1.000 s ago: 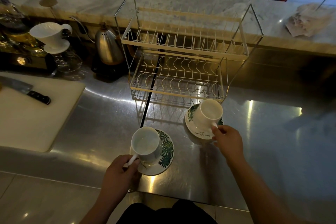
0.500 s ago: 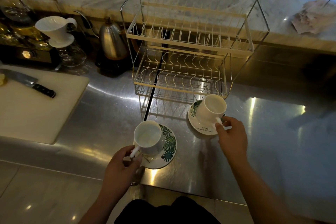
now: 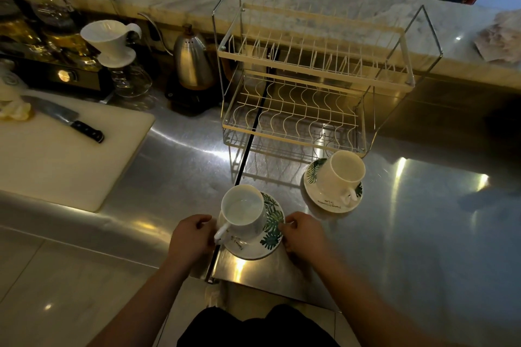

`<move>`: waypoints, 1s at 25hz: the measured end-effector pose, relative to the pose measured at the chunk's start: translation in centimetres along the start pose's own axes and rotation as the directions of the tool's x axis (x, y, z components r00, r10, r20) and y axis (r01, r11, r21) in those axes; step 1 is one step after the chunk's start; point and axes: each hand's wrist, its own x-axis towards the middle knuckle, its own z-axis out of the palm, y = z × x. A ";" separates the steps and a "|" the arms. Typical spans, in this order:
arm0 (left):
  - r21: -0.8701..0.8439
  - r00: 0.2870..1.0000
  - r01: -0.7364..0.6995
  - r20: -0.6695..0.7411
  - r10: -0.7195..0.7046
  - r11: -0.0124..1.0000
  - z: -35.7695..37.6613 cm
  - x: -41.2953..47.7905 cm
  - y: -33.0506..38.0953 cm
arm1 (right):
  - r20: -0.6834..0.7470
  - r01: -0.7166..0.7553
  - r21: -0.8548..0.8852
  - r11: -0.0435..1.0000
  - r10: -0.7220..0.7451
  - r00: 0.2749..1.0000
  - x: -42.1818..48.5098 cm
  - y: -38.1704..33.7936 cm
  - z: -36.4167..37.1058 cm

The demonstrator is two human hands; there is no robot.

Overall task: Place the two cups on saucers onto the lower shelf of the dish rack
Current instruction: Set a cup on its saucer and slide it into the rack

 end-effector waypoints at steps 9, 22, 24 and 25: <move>-0.005 0.993 -0.064 0.101 0.064 0.998 0.9 1.7 0.3 | -0.054 -0.054 0.181 0.982 0.065 0.996 0.0 0.1 1.3; -0.208 0.989 -0.105 0.077 0.124 0.972 -1.2 3.4 3.2 | -0.147 0.058 0.227 0.972 -0.024 0.989 1.5 -4.4 -1.5; -0.232 0.987 -0.115 0.080 0.137 0.966 -1.7 4.3 4.2 | -0.169 0.078 0.192 0.978 -0.045 0.985 2.6 -5.4 -2.0; -0.233 0.986 -0.124 0.076 0.145 0.965 -1.9 4.8 4.7 | -0.182 0.082 0.184 0.980 -0.048 0.982 3.2 -6.0 -2.2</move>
